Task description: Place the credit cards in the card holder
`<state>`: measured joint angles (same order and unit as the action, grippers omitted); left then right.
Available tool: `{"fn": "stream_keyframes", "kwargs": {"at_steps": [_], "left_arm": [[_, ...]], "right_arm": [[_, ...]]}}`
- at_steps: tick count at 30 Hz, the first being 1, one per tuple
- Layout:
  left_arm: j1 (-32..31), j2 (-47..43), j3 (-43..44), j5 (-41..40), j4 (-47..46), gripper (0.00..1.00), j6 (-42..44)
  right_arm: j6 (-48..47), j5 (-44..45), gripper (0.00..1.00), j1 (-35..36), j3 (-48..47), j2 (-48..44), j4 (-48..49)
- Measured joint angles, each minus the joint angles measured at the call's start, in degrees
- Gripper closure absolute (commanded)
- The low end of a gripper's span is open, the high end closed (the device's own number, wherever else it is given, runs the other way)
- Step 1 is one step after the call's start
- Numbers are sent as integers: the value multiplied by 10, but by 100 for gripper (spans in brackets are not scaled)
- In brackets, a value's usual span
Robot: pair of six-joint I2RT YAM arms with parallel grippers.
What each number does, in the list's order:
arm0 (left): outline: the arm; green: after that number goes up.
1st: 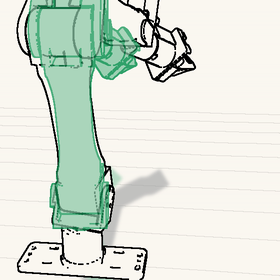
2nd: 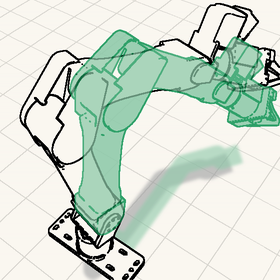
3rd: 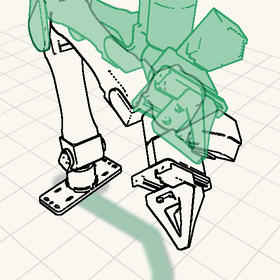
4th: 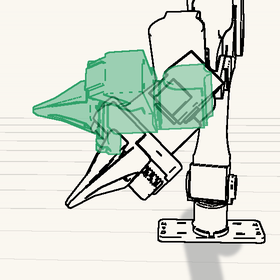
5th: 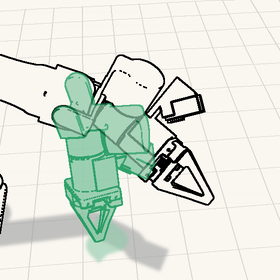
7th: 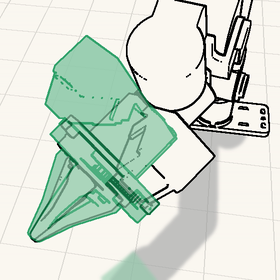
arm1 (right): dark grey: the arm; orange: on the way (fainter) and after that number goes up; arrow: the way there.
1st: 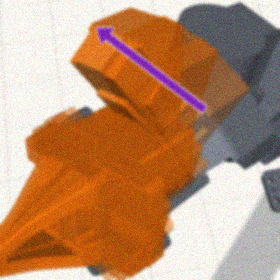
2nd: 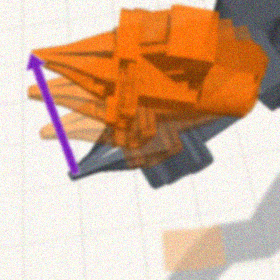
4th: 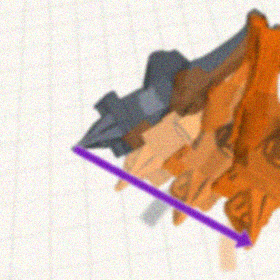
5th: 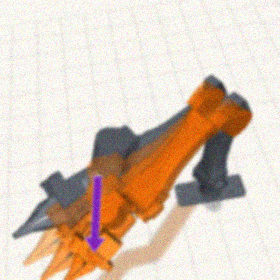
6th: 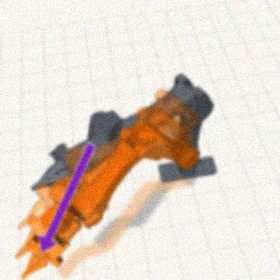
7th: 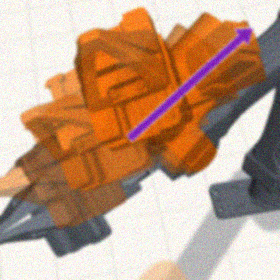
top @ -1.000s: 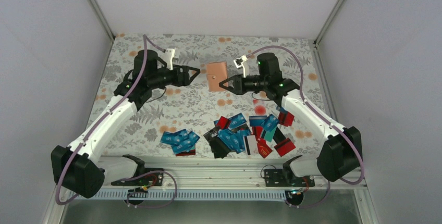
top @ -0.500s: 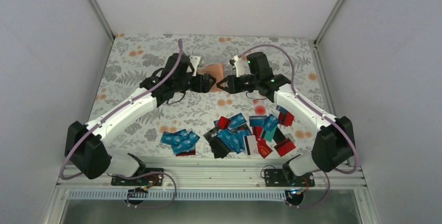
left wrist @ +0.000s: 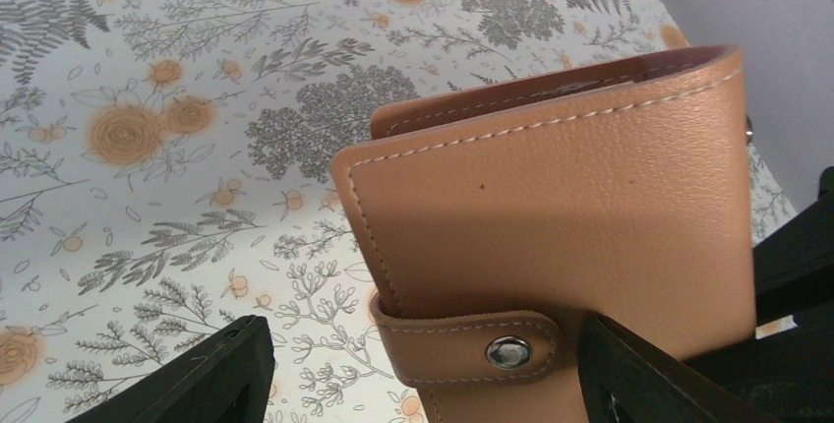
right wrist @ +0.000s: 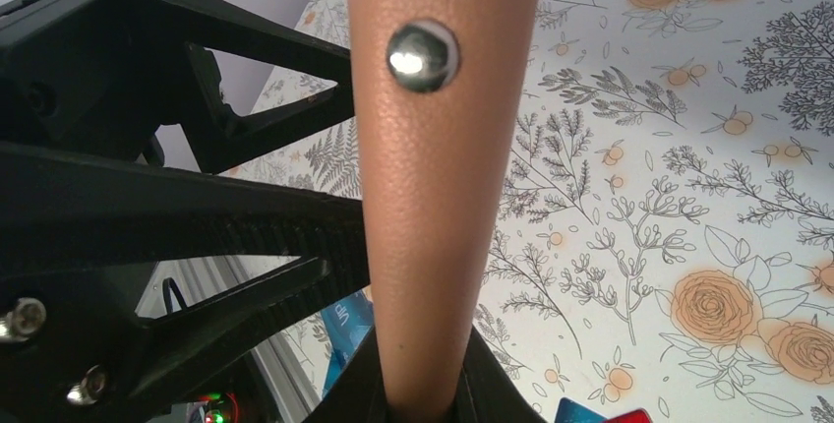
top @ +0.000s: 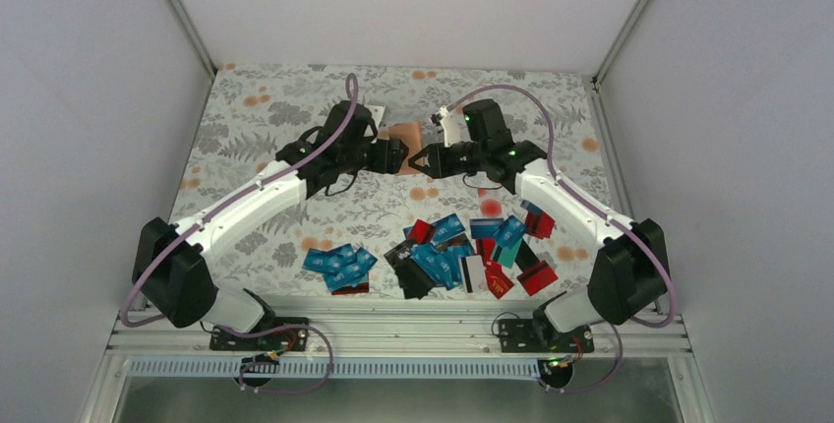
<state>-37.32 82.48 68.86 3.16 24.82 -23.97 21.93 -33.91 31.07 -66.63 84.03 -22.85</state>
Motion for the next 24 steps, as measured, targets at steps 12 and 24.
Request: {"fn": "stream_keyframes", "kwargs": {"at_steps": [12,24], "left_arm": [[-9,11,3,-33,6,26,-9],[-3,41,8,-115,14,30,18]], "right_arm": [[1,11,96,0,0,0,-6],[3,24,96,0,0,-1,-12]]}}
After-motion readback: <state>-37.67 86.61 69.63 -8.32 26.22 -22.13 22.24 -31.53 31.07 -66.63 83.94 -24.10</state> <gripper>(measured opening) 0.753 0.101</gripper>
